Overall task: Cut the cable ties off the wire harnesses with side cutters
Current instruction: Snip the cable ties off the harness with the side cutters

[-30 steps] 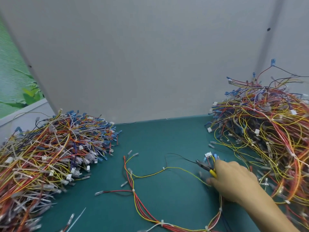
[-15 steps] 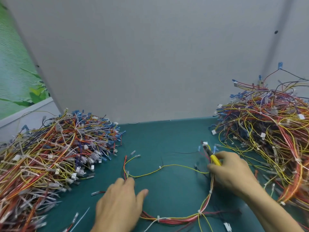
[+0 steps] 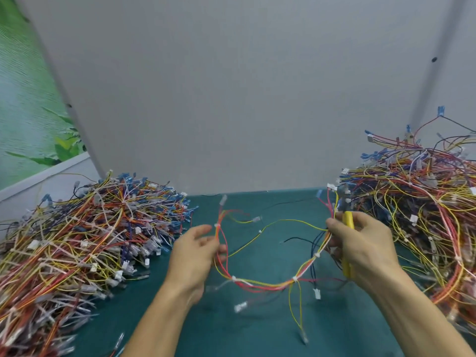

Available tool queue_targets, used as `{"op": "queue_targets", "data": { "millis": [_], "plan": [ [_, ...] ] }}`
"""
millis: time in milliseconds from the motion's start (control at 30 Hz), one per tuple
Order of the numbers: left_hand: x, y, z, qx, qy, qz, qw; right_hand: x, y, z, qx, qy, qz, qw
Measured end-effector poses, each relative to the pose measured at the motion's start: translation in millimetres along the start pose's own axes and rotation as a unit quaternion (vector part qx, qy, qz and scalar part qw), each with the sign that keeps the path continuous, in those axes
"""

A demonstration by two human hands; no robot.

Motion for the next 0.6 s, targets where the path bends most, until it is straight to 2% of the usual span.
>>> {"op": "queue_targets", "data": {
  "millis": [100, 200, 400, 600],
  "plan": [
    [-4.9, 9.8, 17.0, 0.023, -0.043, -0.169, 0.984, -4.6, -10.1, 8.3, -0.014, 0.029, 0.108, 0.994],
    [-5.3, 6.5, 31.8, 0.04, -0.048, -0.248, 0.967, -12.4, -6.0, 13.6, -0.051, 0.017, 0.126, 0.991],
    [-4.9, -6.6, 47.1, 0.061, -0.073, -0.303, 0.948, -19.8, 18.3, 16.5, -0.133, -0.011, 0.128, 0.983],
    [-3.0, 3.7, 45.6, 0.007, -0.077, -0.251, 0.965, -10.1, 21.0, 27.2, -0.116, -0.006, 0.101, 0.988]
  ]
}}
Point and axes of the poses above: each hand's wrist, its own z-axis towards the middle knuckle, its own x-axis out of the back of the hand, y = z × x, the point moved 7 cm from there along z, towards the middle knuckle, and after that the axes turned 15 degrees about x, right-handed, at the moved point
